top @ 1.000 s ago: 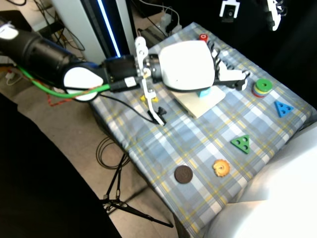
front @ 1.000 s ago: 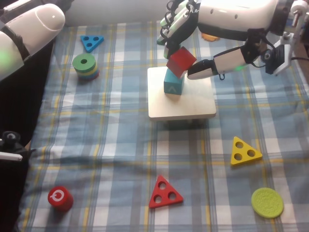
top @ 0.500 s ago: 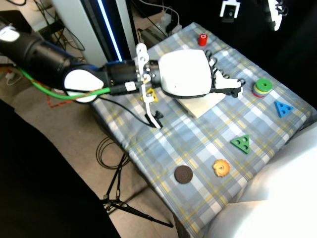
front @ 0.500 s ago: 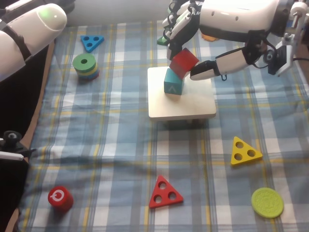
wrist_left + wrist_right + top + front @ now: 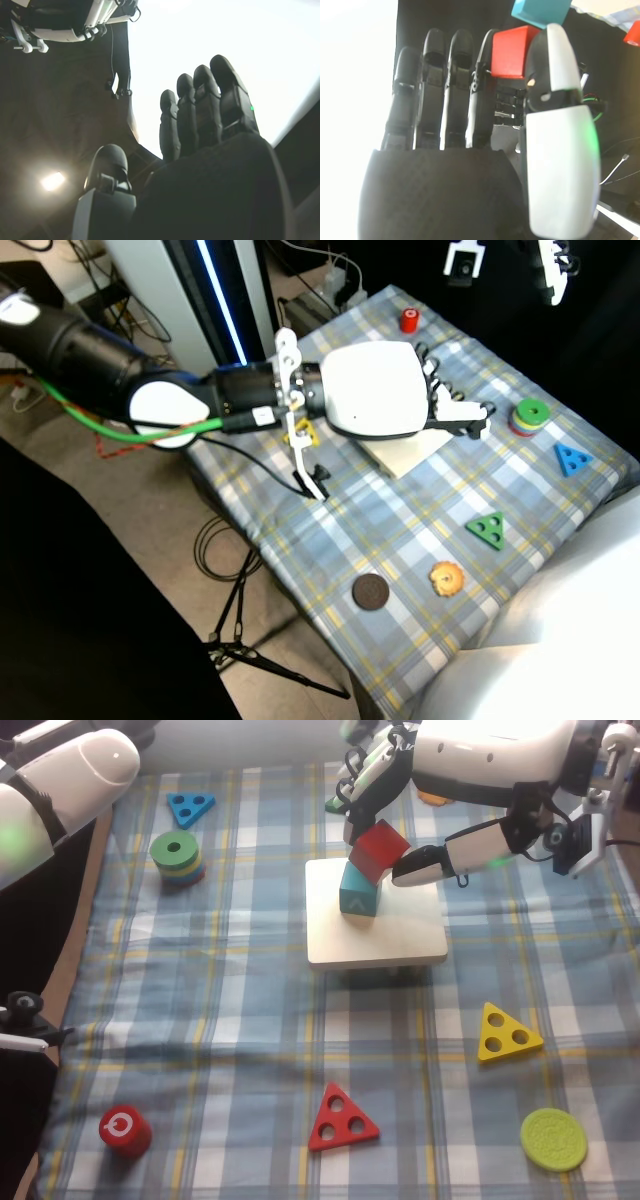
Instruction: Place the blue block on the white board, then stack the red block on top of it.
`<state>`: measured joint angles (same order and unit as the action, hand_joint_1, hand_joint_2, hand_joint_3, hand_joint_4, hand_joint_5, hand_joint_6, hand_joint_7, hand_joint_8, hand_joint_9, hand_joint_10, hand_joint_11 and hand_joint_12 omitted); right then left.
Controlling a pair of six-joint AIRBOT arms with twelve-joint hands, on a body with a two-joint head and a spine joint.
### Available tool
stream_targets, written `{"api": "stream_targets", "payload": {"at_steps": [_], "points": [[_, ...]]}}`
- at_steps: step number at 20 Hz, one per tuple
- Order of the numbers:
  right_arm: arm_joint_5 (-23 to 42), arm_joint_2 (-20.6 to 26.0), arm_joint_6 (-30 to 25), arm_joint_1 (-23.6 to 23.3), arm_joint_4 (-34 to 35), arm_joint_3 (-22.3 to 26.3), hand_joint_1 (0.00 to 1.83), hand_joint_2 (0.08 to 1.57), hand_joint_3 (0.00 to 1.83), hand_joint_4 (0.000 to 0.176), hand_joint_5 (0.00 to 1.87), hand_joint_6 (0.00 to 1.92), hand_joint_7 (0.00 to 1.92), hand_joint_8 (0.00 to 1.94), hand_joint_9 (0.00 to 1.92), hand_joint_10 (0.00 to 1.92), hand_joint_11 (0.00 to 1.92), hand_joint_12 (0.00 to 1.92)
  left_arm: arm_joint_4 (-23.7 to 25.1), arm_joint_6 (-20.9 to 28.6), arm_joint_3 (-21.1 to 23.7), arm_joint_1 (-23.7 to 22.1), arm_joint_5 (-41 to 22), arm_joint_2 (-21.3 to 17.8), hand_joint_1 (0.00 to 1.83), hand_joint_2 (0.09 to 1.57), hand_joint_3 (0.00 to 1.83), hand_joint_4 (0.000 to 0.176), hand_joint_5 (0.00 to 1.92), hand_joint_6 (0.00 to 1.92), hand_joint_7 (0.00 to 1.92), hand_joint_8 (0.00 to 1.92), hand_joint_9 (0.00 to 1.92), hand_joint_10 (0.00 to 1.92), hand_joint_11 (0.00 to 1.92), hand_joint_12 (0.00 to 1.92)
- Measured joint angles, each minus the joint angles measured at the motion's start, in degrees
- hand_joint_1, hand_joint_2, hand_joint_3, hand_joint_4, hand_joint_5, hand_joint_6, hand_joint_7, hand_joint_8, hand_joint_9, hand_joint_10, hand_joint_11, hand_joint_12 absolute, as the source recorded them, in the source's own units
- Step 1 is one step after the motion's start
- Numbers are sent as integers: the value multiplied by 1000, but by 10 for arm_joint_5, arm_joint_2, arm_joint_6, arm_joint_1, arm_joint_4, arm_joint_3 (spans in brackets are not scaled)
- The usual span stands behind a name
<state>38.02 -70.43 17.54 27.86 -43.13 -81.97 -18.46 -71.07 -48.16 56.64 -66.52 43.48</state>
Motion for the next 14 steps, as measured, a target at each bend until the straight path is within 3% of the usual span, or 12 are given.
{"api": "stream_targets", "payload": {"at_steps": [2, 6, 13, 14], "points": [[5, -3, -2, -2, -1, 0, 1154, 1053, 0, 0, 1119, 752, 884, 4, 733, 17, 210, 974, 0, 0, 0, 0, 0, 0, 0, 1213, 0, 63, 368, 1, 325, 1, 237, 0, 0, 621], [9, -7, -2, -5, -5, 1, 1141, 1050, 0, 0, 1122, 754, 889, 2, 756, 13, 227, 992, 0, 0, 0, -1, 0, 0, 0, 1213, 0, 67, 369, 0, 330, 2, 243, 3, 0, 618], [9, -7, -4, -6, -9, 1, 1135, 1050, 0, 0, 1122, 756, 888, 4, 768, 6, 163, 1100, 0, 0, 0, -1, 0, 0, 0, 1220, 2, 62, 366, 1, 321, 3, 240, 3, 0, 618], [9, -7, -4, -6, -9, 1, 1142, 1050, 0, 0, 1122, 753, 890, 2, 756, 2, 64, 1144, 0, 0, 0, -1, 0, 0, 0, 1220, 1, 60, 368, 1, 323, 2, 245, 3, 0, 635]]}}
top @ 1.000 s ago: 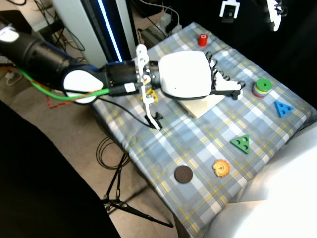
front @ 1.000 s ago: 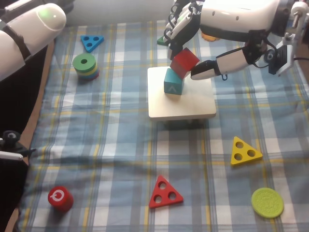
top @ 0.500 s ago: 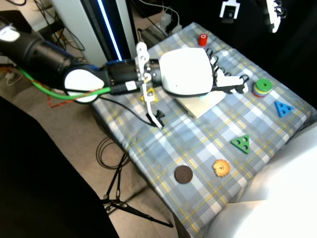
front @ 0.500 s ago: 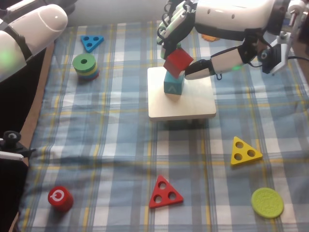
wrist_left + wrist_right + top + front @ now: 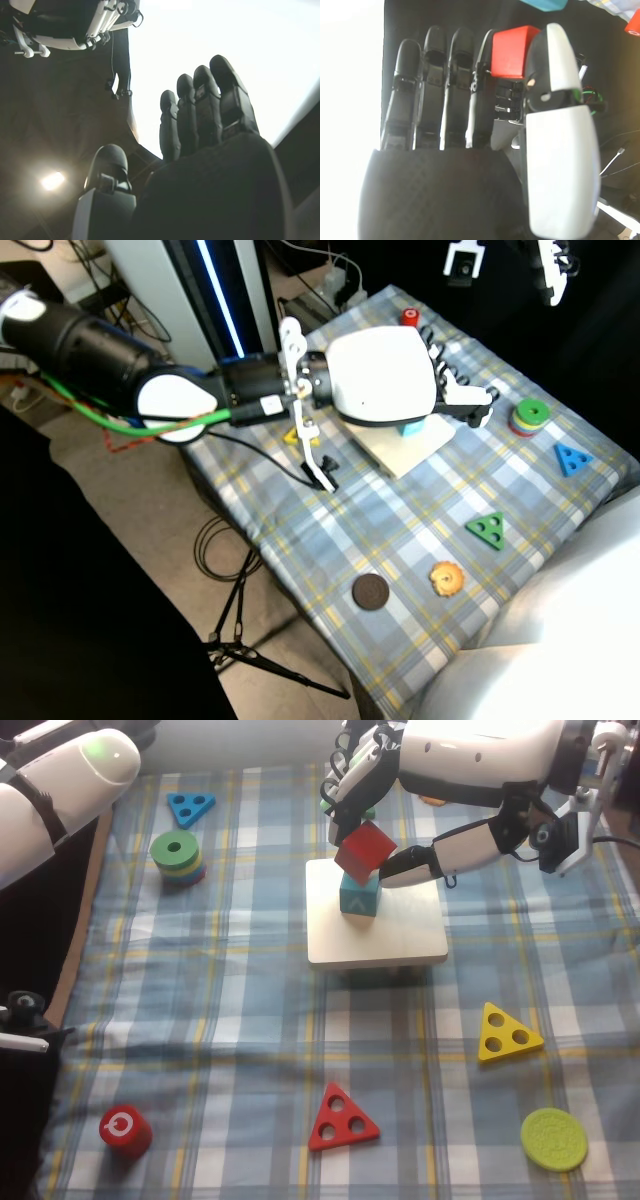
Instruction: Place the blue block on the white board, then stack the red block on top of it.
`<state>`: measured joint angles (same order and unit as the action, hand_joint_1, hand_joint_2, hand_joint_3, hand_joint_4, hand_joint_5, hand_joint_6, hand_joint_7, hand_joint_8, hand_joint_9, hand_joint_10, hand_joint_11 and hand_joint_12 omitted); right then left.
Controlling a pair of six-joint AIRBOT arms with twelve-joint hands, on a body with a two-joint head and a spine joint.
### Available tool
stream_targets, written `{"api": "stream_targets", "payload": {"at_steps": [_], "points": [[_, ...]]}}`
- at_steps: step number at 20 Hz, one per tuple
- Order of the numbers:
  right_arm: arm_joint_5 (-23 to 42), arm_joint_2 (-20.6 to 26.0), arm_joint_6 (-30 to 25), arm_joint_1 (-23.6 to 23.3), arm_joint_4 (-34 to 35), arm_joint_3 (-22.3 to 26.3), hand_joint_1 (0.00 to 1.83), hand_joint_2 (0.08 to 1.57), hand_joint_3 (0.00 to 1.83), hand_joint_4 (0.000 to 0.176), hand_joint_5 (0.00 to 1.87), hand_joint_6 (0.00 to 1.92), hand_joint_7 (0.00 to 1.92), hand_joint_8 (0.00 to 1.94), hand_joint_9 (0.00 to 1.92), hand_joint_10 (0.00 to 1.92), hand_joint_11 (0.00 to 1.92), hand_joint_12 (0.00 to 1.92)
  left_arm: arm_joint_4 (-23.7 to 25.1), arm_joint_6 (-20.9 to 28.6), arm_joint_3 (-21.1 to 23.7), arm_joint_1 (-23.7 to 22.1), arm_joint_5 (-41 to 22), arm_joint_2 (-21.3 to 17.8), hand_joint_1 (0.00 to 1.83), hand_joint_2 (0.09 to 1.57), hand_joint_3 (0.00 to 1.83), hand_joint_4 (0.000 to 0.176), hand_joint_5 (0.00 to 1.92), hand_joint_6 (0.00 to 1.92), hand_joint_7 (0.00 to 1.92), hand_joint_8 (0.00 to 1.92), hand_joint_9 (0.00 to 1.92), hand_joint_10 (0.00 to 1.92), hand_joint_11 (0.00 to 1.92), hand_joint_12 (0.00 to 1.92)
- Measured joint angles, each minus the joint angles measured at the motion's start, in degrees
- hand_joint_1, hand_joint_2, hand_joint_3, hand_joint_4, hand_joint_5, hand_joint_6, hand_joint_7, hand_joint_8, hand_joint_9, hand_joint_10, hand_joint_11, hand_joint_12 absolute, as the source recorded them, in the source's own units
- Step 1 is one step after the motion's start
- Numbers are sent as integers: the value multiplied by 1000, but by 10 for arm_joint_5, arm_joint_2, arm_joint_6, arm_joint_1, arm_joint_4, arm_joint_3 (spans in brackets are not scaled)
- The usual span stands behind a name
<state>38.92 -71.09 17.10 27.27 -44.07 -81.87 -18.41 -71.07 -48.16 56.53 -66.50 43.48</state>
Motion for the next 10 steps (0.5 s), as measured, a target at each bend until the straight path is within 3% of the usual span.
{"api": "stream_targets", "payload": {"at_steps": [7, 10], "points": [[-6, 0, -4, 0, -8, 0, 1164, 1041, 0, 0, 1147, 704, 910, 3, 746, 5, 0, 1088, 0, 0, 0, 0, 0, 0, 0, 1218, 0, 57, 371, 0, 331, 0, 251, 1, 0, 635], [-9, 0, -4, 0, -10, 0, 1152, 1045, 1, 0, 1137, 720, 914, 2, 763, 7, 0, 1159, 0, 0, 0, 0, 0, 0, 0, 1219, 0, 58, 369, 0, 329, 0, 250, 0, 0, 632]]}}
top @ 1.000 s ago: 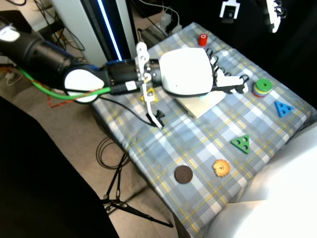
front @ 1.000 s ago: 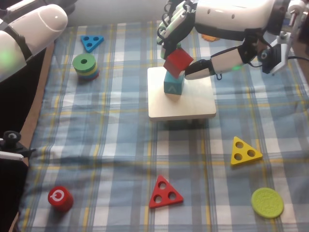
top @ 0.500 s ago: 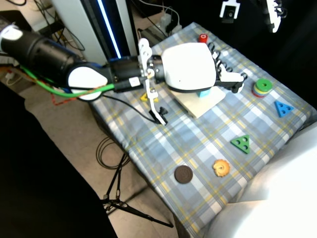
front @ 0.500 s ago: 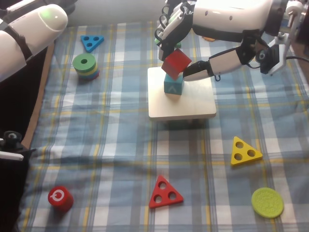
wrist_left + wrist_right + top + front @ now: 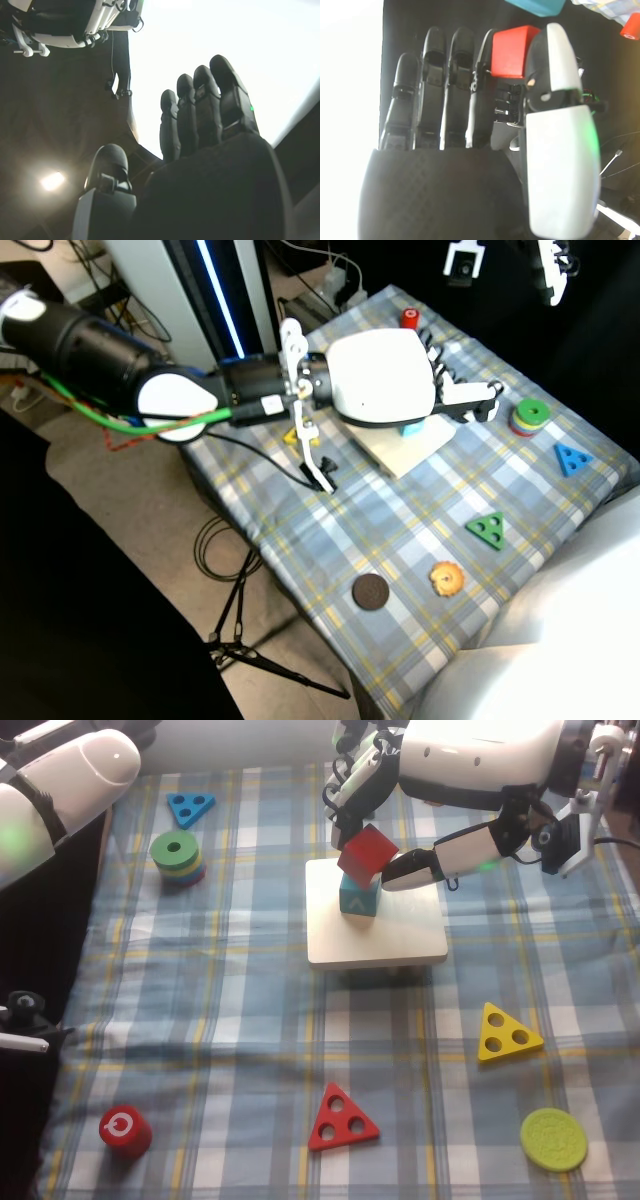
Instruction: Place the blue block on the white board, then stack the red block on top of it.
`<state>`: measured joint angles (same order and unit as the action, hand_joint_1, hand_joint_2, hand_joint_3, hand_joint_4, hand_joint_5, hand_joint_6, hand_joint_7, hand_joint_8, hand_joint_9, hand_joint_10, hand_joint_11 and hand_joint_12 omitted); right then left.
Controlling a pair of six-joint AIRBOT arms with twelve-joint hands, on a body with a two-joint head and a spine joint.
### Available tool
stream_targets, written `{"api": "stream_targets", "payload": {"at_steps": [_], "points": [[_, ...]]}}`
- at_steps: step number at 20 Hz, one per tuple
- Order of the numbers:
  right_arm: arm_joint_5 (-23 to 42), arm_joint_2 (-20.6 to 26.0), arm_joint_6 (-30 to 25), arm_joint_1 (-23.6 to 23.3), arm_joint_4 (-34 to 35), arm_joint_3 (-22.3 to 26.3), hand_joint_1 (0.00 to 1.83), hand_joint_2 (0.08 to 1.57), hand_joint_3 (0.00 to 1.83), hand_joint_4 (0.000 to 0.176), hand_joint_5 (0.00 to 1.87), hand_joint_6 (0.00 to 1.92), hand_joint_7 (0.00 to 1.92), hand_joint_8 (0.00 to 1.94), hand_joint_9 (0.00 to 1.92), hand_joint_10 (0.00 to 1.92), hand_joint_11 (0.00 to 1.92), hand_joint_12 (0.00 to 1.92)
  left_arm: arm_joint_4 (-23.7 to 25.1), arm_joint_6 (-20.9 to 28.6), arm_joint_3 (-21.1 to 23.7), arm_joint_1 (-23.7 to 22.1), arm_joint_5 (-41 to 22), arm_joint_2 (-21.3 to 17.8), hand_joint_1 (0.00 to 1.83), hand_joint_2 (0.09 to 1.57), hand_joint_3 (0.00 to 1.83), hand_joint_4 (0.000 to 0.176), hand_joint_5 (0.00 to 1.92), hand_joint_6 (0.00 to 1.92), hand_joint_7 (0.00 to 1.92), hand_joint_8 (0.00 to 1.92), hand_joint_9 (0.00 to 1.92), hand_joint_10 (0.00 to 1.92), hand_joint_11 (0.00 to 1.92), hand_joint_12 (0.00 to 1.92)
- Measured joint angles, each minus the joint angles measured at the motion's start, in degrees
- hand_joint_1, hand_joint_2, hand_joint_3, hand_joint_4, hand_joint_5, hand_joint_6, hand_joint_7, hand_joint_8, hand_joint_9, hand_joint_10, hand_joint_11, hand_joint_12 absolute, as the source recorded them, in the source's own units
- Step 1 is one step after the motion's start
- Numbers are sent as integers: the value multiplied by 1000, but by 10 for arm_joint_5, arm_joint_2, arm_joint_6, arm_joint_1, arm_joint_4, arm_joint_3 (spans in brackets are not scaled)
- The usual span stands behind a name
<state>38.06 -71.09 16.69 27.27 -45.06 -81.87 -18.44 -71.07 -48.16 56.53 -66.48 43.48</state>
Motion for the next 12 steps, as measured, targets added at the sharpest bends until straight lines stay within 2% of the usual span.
{"api": "stream_targets", "payload": {"at_steps": [1, 2, 3, 4, 7, 8, 9, 12], "points": [[0, 0, 0, 0, 0, 0, 1122, 1057, 1, 0, 1104, 772, 910, 1, 774, 6, 19, 1176, 0, 0, 0, 0, 0, 0, 0, 1220, 1, 60, 369, 0, 327, 0, 251, 1, 0, 631], [-2, 0, 0, 0, 0, 0, 1098, 1064, 1, 46, 1085, 802, 908, 1, 793, 11, 58, 1197, 0, 0, 0, 0, 0, 0, 0, 1220, 1, 63, 366, 0, 326, 0, 252, 1, 0, 630], [-2, 0, 0, 0, 0, 0, 1062, 1073, 1, 128, 1055, 850, 895, 4, 799, 9, 49, 1237, 0, 0, 0, 0, 0, 0, 0, 1218, 0, 59, 368, 1, 329, 1, 257, 3, 1, 632], [-2, 0, 0, 0, 0, 0, 1044, 1078, 1, 165, 1038, 875, 905, 8, 828, 18, 76, 1290, 0, 0, 0, 0, 0, 0, 0, 1220, 1, 56, 371, 2, 330, 2, 257, 3, 0, 633], [-2, 0, 0, 0, -2, 0, 1036, 1082, 1, 176, 1027, 892, 916, 8, 884, 38, 152, 1374, 0, 0, 0, 0, 0, 0, 0, 1223, 2, 51, 371, 1, 330, 1, 255, 2, 0, 637], [-3, 0, 0, 0, -2, 0, 1035, 1082, 0, 176, 1025, 895, 922, 9, 917, 52, 223, 1410, 0, 0, 0, 0, 0, 0, 0, 1222, 1, 56, 369, 0, 326, 0, 247, 1, 0, 621], [-3, 0, 0, 0, -2, 0, 1029, 1087, 1, 176, 1011, 917, 900, 1, 872, 30, 114, 1370, 0, 0, 0, 0, 0, 0, 0, 1218, 0, 62, 365, 0, 324, 0, 246, 1, 0, 619], [-3, 0, 0, 0, -2, 0, 1018, 1102, 1, 176, 980, 969, 867, 0, 819, 5, 27, 1366, 0, 0, 0, 0, 0, 0, 0, 1219, 0, 56, 370, 2, 328, 2, 243, 0, 0, 618]]}}
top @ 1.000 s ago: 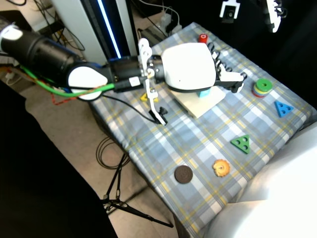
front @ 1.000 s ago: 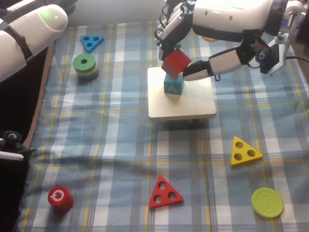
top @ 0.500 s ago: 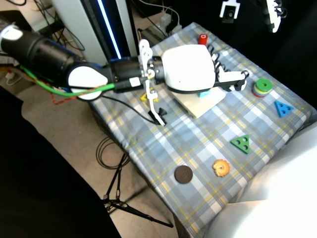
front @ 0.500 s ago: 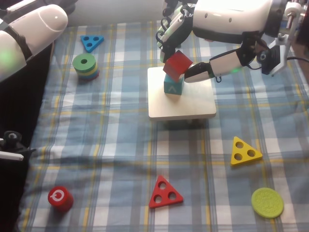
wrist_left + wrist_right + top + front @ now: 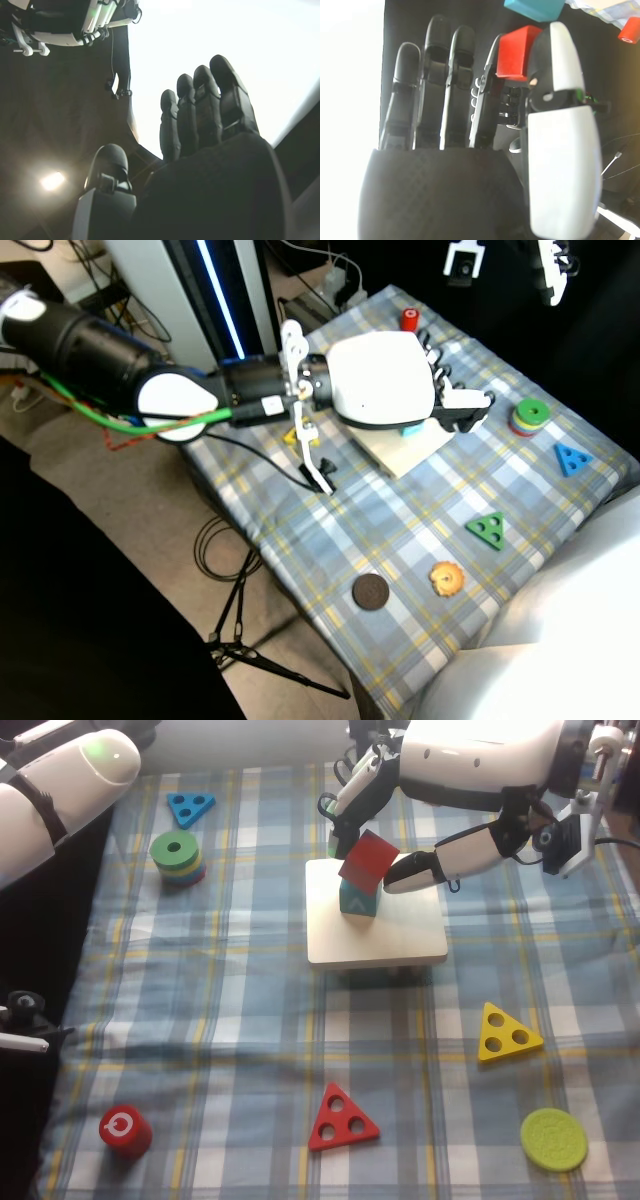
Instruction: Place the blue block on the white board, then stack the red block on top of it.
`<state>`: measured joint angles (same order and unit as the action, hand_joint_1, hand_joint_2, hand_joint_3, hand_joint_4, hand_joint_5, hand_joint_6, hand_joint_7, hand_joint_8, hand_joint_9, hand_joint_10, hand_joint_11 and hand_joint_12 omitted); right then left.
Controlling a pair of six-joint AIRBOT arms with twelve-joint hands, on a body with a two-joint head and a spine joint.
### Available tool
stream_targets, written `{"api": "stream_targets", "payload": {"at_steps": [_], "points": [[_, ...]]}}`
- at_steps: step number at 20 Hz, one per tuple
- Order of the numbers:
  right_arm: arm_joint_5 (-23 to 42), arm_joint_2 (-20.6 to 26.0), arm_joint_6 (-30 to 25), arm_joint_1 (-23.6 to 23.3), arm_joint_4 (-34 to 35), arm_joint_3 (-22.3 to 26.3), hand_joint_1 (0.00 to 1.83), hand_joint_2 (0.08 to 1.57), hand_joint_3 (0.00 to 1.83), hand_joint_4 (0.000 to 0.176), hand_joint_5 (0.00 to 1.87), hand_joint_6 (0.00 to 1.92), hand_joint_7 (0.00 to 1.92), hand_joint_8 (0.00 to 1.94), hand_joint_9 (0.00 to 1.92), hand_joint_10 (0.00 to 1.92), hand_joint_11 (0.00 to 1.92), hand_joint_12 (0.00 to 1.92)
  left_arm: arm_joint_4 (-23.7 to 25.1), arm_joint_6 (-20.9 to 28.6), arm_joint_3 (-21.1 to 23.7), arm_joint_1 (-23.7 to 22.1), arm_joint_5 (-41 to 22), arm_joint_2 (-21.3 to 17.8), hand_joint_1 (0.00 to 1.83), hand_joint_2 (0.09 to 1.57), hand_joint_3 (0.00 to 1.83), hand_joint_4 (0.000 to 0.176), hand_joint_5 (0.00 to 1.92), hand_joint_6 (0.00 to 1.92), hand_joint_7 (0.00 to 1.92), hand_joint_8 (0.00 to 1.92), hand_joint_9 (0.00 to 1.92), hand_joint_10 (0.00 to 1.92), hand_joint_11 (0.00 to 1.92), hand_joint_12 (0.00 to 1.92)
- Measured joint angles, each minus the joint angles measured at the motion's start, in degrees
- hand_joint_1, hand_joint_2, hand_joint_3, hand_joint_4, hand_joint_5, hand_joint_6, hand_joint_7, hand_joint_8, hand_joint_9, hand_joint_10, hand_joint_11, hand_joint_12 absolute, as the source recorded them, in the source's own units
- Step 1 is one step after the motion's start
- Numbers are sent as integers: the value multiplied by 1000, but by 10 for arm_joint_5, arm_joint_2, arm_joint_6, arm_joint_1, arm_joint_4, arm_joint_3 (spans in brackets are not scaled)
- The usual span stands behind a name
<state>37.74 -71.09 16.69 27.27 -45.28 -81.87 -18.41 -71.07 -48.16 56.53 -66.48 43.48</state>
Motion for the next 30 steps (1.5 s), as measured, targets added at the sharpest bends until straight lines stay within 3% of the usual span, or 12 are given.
{"api": "stream_targets", "payload": {"at_steps": [4, 7, 14, 15, 16, 17, 20, 24, 26, 28, 29, 30], "points": [[-1, 0, 0, 0, 0, 0, 1016, 1106, 0, 176, 973, 980, 814, 2, 732, 4, 0, 1197, 0, 0, 0, 0, 0, 0, 0, 1215, 0, 62, 369, 1, 329, 1, 242, 0, 0, 618], [-2, -1, 0, 0, 4, -5, 1008, 1115, 1, 176, 952, 1013, 830, 3, 763, 11, 11, 1314, 0, 0, 0, 0, 0, 0, 0, 1213, 0, 63, 368, 0, 331, 1, 249, 3, 0, 634], [-3, -10, 0, 0, 6, -11, 1010, 1109, 0, 176, 964, 993, 825, 1, 886, 56, 339, 1375, 0, 0, 0, 0, 0, 0, 0, 1218, 1, 63, 368, 1, 331, 2, 252, 3, 0, 632], [-3, -10, 0, 0, 6, -11, 1012, 1102, 10, 176, 968, 987, 838, 0, 789, 905, 556, 1633, 0, 0, 0, 0, 0, 0, 0, 1218, 1, 61, 369, 1, 332, 2, 253, 3, 0, 637], [-3, -10, 0, 0, 6, -11, 1014, 1104, 1, 176, 974, 978, 841, 0, 730, 1260, 634, 1727, 0, 0, 0, 0, 0, 0, 0, 1217, 1, 59, 369, 1, 333, 2, 253, 2, 0, 638], [-3, -10, 0, 0, 6, -11, 1016, 1103, 0, 176, 978, 972, 846, 2, 731, 1401, 711, 1742, 0, 0, 0, 0, 0, 0, 0, 1218, 1, 56, 371, 1, 333, 2, 254, 3, 0, 639], [-4, -10, 0, 0, 6, -12, 1011, 1108, 0, 176, 968, 988, 836, 1, 626, 867, 414, 1531, 0, 0, 0, 0, 0, 0, 0, 1214, 0, 63, 368, 1, 330, 1, 251, 1, 0, 638], [-3, -13, 0, 0, 4, -14, 1013, 1105, 0, 176, 972, 980, 837, 2, 614, 1125, 480, 1678, 0, 0, 0, 0, 0, 0, 0, 1207, 0, 61, 372, 2, 338, 4, 258, 4, 0, 641], [-4, -13, 0, 0, 4, -14, 1010, 1108, 0, 176, 965, 992, 812, 1, 620, 565, 228, 1391, 0, 0, 0, 0, 0, 0, 0, 1210, 0, 62, 373, 2, 340, 2, 254, 1, 0, 625], [-5, -13, 0, 0, 4, -14, 1005, 1113, 0, 176, 953, 1011, 783, 0, 656, 241, 31, 1368, 0, 0, 0, 0, -1, 3, 0, 1209, 0, 65, 372, 1, 340, 2, 252, 0, 0, 628], [-5, -13, 0, 0, 4, -14, 961, 1033, 0, 104, 841, 456, 750, 0, 638, 138, 5, 1232, 1, 0, 0, 0, 0, 3, 0, 1206, 0, 68, 372, 1, 337, 1, 245, 0, 0, 626], [-5, -13, 0, 0, 4, -14, 956, 1012, 0, 83, 874, 184, 734, 1, 634, 70, 0, 1128, 3, 0, 0, 0, 1, 3, 0, 1208, 0, 63, 373, 1, 338, 1, 245, 0, 0, 626]]}}
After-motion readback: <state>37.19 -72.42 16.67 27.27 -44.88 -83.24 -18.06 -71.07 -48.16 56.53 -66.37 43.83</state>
